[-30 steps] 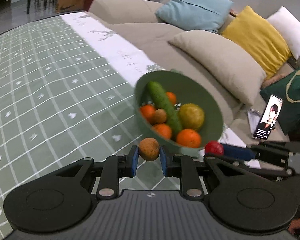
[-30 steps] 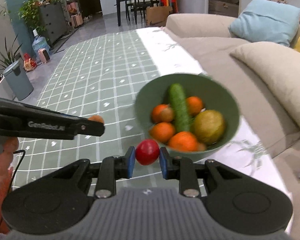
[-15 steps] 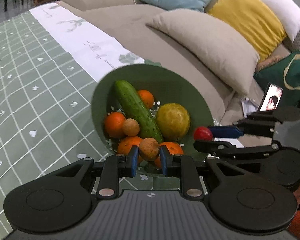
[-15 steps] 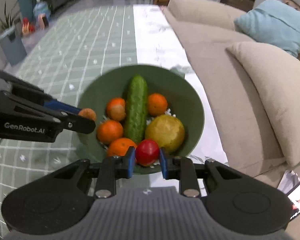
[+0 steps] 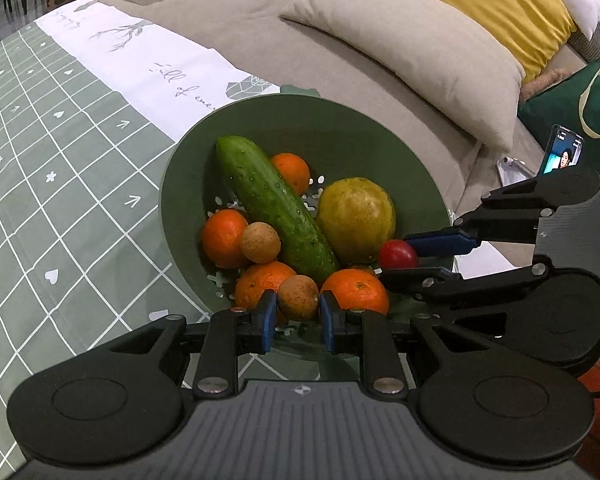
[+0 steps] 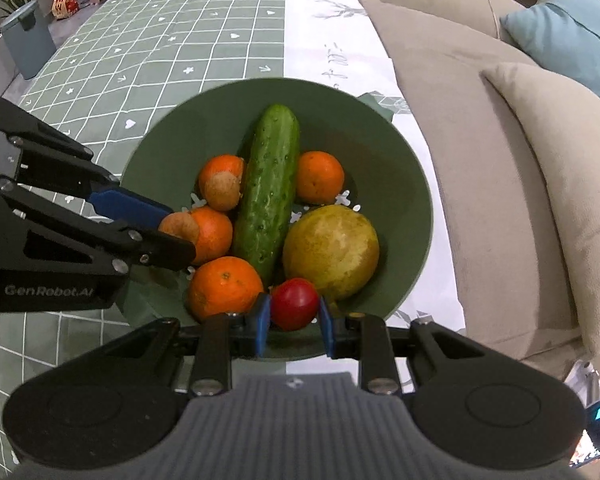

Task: Organize fruits
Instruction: 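Open both tools and pull them back from the colander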

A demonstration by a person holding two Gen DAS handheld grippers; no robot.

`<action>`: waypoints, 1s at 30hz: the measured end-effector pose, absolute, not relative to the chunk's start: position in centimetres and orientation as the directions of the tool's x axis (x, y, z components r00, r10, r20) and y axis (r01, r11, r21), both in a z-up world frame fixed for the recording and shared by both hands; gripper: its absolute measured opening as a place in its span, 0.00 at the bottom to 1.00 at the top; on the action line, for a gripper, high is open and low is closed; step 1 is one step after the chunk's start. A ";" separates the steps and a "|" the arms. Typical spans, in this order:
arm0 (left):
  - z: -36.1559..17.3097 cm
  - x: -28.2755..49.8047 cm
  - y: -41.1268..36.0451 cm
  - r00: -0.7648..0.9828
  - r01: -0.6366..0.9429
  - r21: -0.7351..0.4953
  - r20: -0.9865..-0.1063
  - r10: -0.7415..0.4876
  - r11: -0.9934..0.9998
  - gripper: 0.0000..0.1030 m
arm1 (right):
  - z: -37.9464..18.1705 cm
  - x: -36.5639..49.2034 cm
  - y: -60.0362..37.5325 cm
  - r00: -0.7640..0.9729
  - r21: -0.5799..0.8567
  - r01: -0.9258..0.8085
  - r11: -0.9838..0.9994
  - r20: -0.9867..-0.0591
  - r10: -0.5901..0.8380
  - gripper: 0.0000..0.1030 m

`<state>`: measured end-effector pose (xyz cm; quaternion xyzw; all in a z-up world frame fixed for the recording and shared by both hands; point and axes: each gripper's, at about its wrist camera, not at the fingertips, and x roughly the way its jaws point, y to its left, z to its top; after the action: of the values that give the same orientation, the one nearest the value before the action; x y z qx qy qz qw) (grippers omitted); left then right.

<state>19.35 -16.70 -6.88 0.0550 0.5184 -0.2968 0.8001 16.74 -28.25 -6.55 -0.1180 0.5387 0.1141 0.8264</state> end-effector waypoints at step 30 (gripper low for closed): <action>7.6 7.6 -5.9 0.830 0.275 0.038 -0.513 -0.217 0.961 0.77 | 9.1 6.2 -22.4 0.801 -0.085 -0.209 0.974 -0.587 0.121 0.86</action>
<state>7.63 -5.86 7.60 0.0550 0.2612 -0.1287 0.9551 6.25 -22.43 9.08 -0.0726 0.3035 0.0872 0.9461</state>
